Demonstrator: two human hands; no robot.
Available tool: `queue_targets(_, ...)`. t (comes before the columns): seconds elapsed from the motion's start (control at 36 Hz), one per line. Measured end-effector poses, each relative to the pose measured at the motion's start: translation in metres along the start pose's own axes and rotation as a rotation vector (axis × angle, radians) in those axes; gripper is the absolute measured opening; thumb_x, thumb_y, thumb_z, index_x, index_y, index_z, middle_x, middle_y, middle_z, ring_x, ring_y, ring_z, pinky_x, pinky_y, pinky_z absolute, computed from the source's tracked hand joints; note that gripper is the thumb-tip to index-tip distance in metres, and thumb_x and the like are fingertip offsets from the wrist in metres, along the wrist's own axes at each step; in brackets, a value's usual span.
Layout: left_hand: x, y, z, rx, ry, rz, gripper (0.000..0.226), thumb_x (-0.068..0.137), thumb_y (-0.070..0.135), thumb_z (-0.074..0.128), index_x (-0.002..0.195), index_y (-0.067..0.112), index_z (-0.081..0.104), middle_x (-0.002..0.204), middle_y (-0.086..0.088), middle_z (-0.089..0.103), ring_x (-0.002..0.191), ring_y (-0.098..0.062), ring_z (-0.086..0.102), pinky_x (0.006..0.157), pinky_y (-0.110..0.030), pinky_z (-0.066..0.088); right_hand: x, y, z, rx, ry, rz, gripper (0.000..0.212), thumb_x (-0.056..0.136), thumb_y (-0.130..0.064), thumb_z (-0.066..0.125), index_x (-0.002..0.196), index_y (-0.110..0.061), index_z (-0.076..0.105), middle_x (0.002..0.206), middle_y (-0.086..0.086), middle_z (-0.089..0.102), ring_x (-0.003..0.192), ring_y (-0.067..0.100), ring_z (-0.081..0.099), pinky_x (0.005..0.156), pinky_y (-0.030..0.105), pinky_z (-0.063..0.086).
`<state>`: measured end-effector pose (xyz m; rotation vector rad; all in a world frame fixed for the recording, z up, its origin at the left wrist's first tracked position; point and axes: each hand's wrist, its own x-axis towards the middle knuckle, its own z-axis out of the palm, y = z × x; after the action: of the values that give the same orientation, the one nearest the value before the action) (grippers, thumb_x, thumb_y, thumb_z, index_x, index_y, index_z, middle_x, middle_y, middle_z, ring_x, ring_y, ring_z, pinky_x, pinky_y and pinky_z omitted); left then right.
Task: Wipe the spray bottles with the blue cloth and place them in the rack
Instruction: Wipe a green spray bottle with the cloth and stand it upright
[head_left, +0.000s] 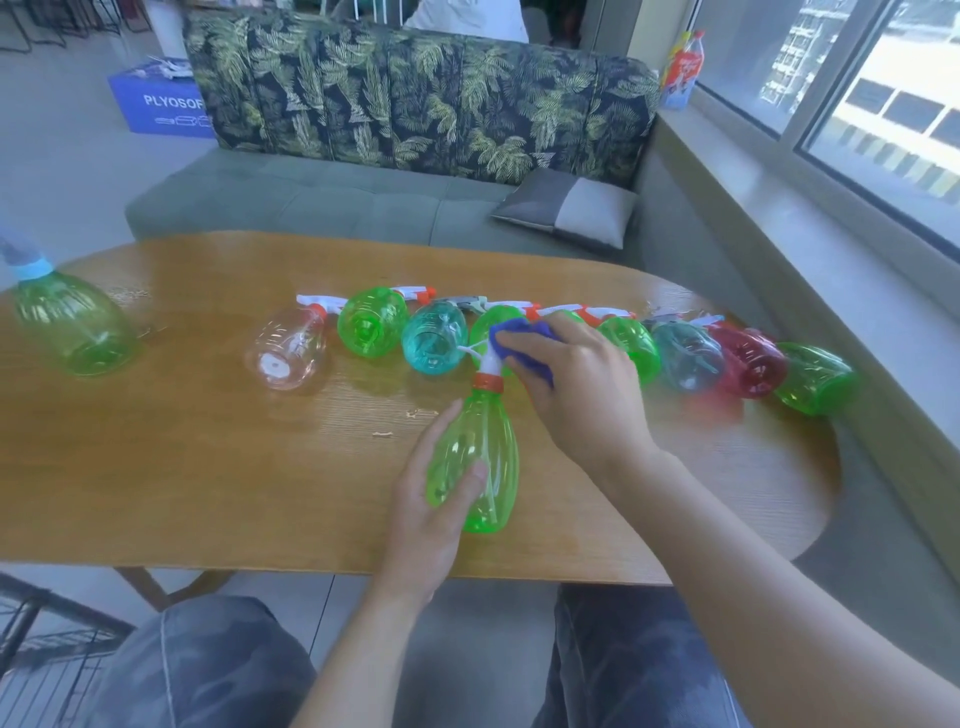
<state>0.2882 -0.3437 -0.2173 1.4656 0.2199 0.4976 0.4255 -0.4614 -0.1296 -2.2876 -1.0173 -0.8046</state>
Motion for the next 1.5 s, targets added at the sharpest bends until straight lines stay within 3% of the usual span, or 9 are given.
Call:
queue_targets(0.11,0.001,0.001,-0.002,-0.018,0.025,0.001,0.059,0.090,0.049,0.075,0.146,0.053,0.058,0.150,0.036,0.054,0.145,0.008,0.045,0.128,-0.047,0.036,-0.008,-0.013,-0.001,0.088,-0.136,-0.163,0.021,0.094,-0.027,0.073,0.115,-0.029,0.080,0.101,-0.005,0.069,0.088,0.023,0.066,0.062,0.028,0.051)
queue_targets(0.22,0.002,0.000,-0.003,-0.009,0.013,-0.009,0.060,0.086,0.056,0.073,0.144,0.058,0.058,0.154,0.030,0.054,0.148,0.002,0.045,0.128,-0.051,0.036,0.001,0.001,-0.003,-0.009,-0.026,-0.023,0.021,0.093,-0.026,0.074,0.112,-0.030,0.081,0.093,-0.004,0.067,0.083,0.026,0.065,0.060,0.024,0.040)
queue_targets(0.31,0.002,-0.001,-0.002,0.002,0.002,-0.001,0.062,0.087,0.055,0.073,0.147,0.055,0.057,0.154,0.029,0.054,0.149,0.001,0.045,0.128,-0.051,0.035,0.001,0.004,-0.003,-0.035,-0.007,0.023,0.020,0.094,-0.026,0.074,0.112,-0.030,0.080,0.092,-0.003,0.065,0.082,0.028,0.065,0.059,0.026,0.043)
queue_targets(0.47,0.002,0.000,-0.001,-0.063,0.030,-0.004,0.068,0.084,0.054,0.074,0.149,0.045,0.057,0.150,0.032,0.057,0.146,0.006,0.047,0.128,-0.046,0.034,-0.012,-0.009,0.001,0.165,-0.188,-0.181,0.023,0.098,-0.032,0.068,0.118,-0.029,0.079,0.107,-0.005,0.070,0.095,0.023,0.068,0.068,0.037,0.058)
queue_targets(0.67,0.002,-0.001,-0.002,-0.036,0.018,0.003,0.062,0.086,0.054,0.073,0.146,0.055,0.059,0.155,0.031,0.053,0.149,0.005,0.042,0.129,-0.046,0.032,0.001,0.013,-0.007,-0.024,0.009,-0.007,0.028,0.097,-0.037,0.059,0.113,-0.029,0.081,0.094,-0.001,0.067,0.083,0.028,0.064,0.057,0.031,0.051)
queue_targets(0.89,0.004,-0.003,-0.004,-0.046,0.049,-0.010,0.061,0.085,0.057,0.070,0.145,0.057,0.058,0.156,0.035,0.050,0.149,0.011,0.038,0.128,-0.045,0.031,-0.032,0.018,-0.013,-0.049,-0.105,-0.053,0.022,0.089,-0.019,0.082,0.109,-0.027,0.080,0.087,-0.002,0.061,0.075,0.028,0.062,0.050,0.034,0.051)
queue_targets(1.14,0.002,-0.002,-0.004,-0.038,0.020,-0.009,0.062,0.086,0.056,0.071,0.146,0.054,0.058,0.156,0.031,0.051,0.150,0.007,0.039,0.129,-0.045,0.031,-0.015,0.015,-0.026,0.073,-0.021,0.027,0.025,0.098,-0.037,0.065,0.117,-0.029,0.080,0.096,-0.003,0.067,0.084,0.022,0.064,0.065,0.032,0.052)
queue_targets(1.33,0.002,-0.002,-0.005,-0.051,0.010,-0.022,0.063,0.085,0.056,0.072,0.146,0.055,0.058,0.156,0.033,0.050,0.150,0.008,0.039,0.127,-0.045,0.033,-0.027,0.018,-0.022,0.036,-0.149,-0.010,0.022,0.093,-0.023,0.078,0.114,-0.030,0.080,0.087,-0.005,0.062,0.076,0.023,0.061,0.057,0.029,0.046)
queue_targets(1.5,0.004,-0.002,-0.005,-0.044,0.010,-0.020,0.062,0.083,0.058,0.072,0.144,0.058,0.059,0.154,0.036,0.050,0.148,0.012,0.039,0.124,-0.039,0.033,-0.031,0.031,-0.040,0.168,-0.224,0.147,0.022,0.095,-0.030,0.076,0.116,-0.037,0.079,0.091,-0.012,0.064,0.081,0.013,0.062,0.074,0.034,0.052)
